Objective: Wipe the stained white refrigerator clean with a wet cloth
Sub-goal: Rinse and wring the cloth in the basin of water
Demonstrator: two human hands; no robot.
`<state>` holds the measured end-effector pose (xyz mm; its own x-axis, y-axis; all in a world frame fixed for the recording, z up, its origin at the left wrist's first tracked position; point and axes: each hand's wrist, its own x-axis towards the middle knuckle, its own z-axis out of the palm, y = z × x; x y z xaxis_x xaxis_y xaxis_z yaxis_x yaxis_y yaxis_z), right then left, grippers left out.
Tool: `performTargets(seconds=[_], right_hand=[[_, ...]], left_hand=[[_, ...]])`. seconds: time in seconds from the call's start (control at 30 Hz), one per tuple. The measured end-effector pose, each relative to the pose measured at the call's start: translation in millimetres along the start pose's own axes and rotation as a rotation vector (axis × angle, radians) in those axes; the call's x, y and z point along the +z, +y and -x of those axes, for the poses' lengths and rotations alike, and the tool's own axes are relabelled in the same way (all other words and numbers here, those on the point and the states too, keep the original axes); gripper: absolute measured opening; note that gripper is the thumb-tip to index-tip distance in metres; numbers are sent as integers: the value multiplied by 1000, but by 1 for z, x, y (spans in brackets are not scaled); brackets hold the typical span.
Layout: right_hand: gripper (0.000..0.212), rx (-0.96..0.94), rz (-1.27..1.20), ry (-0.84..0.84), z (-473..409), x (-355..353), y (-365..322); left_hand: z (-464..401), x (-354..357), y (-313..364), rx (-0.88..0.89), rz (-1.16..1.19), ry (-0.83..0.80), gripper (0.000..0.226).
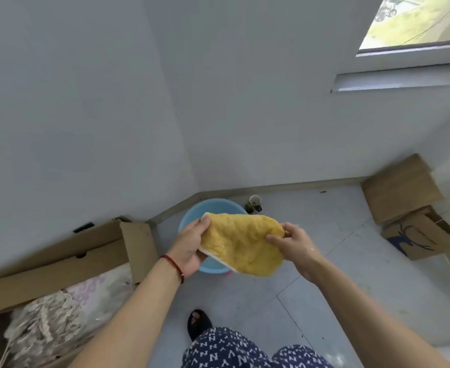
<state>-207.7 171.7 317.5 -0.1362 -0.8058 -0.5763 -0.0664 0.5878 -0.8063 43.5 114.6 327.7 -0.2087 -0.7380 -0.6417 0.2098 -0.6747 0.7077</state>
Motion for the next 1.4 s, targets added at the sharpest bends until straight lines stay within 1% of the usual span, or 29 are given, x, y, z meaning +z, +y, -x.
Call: performTargets(seconds=[0.1, 0.13, 0.2, 0.3, 0.4, 0.47, 0.57, 0.6, 0.63, 0.7, 0.73, 0.77, 0.8, 0.83, 0.87, 0.93, 0.97, 1.03, 1.07, 1.1, 1.13, 1.17, 1.2, 1.23, 1.27, 1.3, 1.33, 1.37, 1.4], right_hand=[[26, 50, 254, 14, -47, 33, 0], [27, 54, 357, -24, -60, 38, -3], [24, 94, 543, -132, -96, 50, -5], [18, 145, 740, -255, -147, 62, -5], [23, 124, 922, -240, -221, 78, 15], [27, 119, 990, -225, -264, 89, 29], [27, 113, 1091, -213, -348, 109, 78], [25, 91, 1099, -174, -363, 111, 85], [26, 87, 1098, -156, -399, 122, 120], [42, 51, 1065, -131, -446, 131, 172], [50, 52, 1050, -138, -460, 135, 192], [54, 27, 1051, -149, -475, 144, 218], [55, -2, 1066, -164, -487, 154, 242], [54, -50, 1072, -167, -492, 159, 255], [53, -98, 1053, -168, -501, 167, 275], [55, -132, 966, -113, -511, 182, 301], [60, -116, 927, -63, -516, 188, 313], [70, -51, 948, 42, -518, 198, 327], [72, -13, 955, 115, -519, 204, 333], [70, 31, 921, 190, -518, 210, 336], [67, 66, 838, 260, -518, 218, 338], [62, 100, 713, 314, -519, 225, 338], [56, 116, 547, 347, -520, 231, 339], [50, 117, 345, 345, -521, 235, 338], [44, 145, 124, 315, -519, 240, 332], [39, 216, -72, 264, -518, 243, 325], [36, 290, -195, 199, -518, 243, 321], [35, 324, -221, 147, -518, 243, 317], [37, 318, -178, 111, -521, 243, 316]], left_hand=[[-30, -41, 1, -45, -81, 110, 21], [-38, -50, 2, -53, -110, 146, 18], [-63, -70, 0, -102, -139, 216, 20], [-92, -87, -9, -144, -218, 318, 21], [-141, -100, -34, -184, -285, 408, 17], [-172, -105, -52, -214, -261, 475, 14], [-253, -119, -103, -268, -175, 584, 16], [-269, -119, -111, -283, -156, 616, 17], [-310, -128, -143, -308, -168, 629, 18], [-368, -141, -182, -340, -188, 640, 23], [-389, -148, -197, -348, -196, 640, 28], [-412, -156, -217, -366, -260, 642, 36], [-433, -166, -238, -372, -359, 661, 48], [-441, -168, -244, -369, -453, 672, 59], [-455, -172, -260, -333, -522, 661, 65], [-478, -171, -281, -289, -621, 585, 67], [-488, -169, -288, -284, -666, 565, 67], [-501, -168, -302, -250, -815, 585, 64], [-510, -167, -308, -220, -911, 620, 60], [-514, -163, -308, -228, -997, 641, 54], [-521, -161, -310, -251, -1028, 654, 49], [-526, -158, -307, -317, -949, 653, 42], [-531, -153, -304, -349, -760, 672, 34], [-535, -148, -299, -368, -565, 692, 27], [-538, -145, -298, -361, -395, 711, 26], [-537, -143, -295, -355, -308, 673, 31], [-537, -142, -296, -339, -238, 614, 39], [-537, -143, -295, -342, -229, 558, 46], [-538, -144, -293, -343, -224, 516, 49]])
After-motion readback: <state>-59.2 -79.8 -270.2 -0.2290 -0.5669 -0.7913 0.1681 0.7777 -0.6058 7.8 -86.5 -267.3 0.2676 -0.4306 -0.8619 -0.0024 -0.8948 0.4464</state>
